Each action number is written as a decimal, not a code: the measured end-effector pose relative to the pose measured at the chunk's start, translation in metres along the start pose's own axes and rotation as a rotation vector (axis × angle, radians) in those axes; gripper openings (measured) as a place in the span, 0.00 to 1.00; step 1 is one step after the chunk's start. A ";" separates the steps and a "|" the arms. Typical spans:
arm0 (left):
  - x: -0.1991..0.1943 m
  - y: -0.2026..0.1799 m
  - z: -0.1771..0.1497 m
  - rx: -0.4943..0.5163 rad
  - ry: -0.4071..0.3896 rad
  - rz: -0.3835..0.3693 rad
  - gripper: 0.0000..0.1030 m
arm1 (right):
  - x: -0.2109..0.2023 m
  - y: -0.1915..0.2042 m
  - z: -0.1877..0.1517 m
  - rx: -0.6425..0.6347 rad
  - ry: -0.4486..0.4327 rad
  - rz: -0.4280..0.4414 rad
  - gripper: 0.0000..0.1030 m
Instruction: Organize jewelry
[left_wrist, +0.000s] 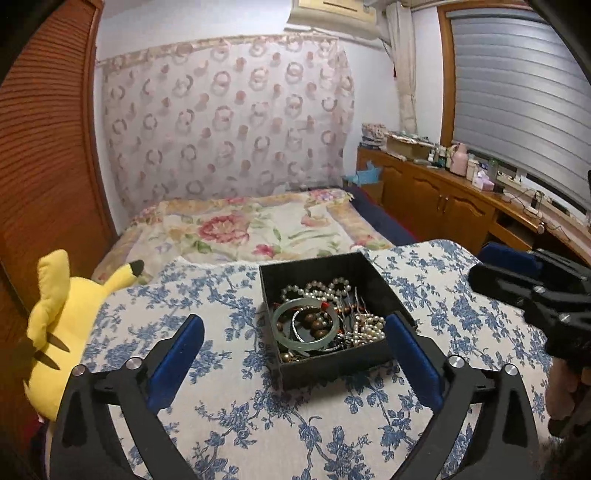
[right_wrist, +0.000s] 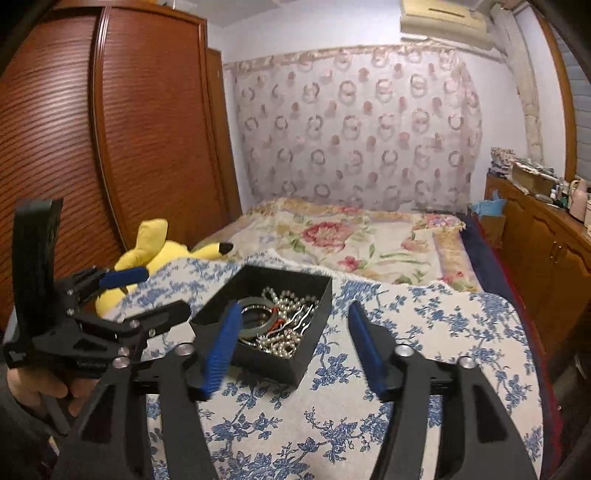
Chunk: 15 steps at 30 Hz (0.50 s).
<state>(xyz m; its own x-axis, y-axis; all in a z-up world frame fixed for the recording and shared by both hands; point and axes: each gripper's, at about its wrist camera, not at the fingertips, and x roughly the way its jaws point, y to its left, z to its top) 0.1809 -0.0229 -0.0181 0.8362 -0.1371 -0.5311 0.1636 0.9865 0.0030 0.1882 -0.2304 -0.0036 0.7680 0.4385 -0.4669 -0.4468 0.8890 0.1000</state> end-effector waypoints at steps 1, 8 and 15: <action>-0.004 -0.002 0.000 0.004 -0.009 0.011 0.92 | -0.007 0.000 0.001 0.007 -0.016 -0.009 0.74; -0.035 -0.001 -0.007 -0.023 -0.041 0.033 0.92 | -0.043 0.009 -0.003 0.027 -0.081 -0.083 0.98; -0.069 0.006 -0.027 -0.083 -0.036 0.087 0.92 | -0.072 0.023 -0.026 0.045 -0.072 -0.127 0.98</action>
<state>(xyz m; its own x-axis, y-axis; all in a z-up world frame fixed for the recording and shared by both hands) 0.1102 -0.0048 -0.0045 0.8640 -0.0522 -0.5007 0.0471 0.9986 -0.0229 0.1102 -0.2452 0.0093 0.8485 0.3292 -0.4144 -0.3243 0.9422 0.0845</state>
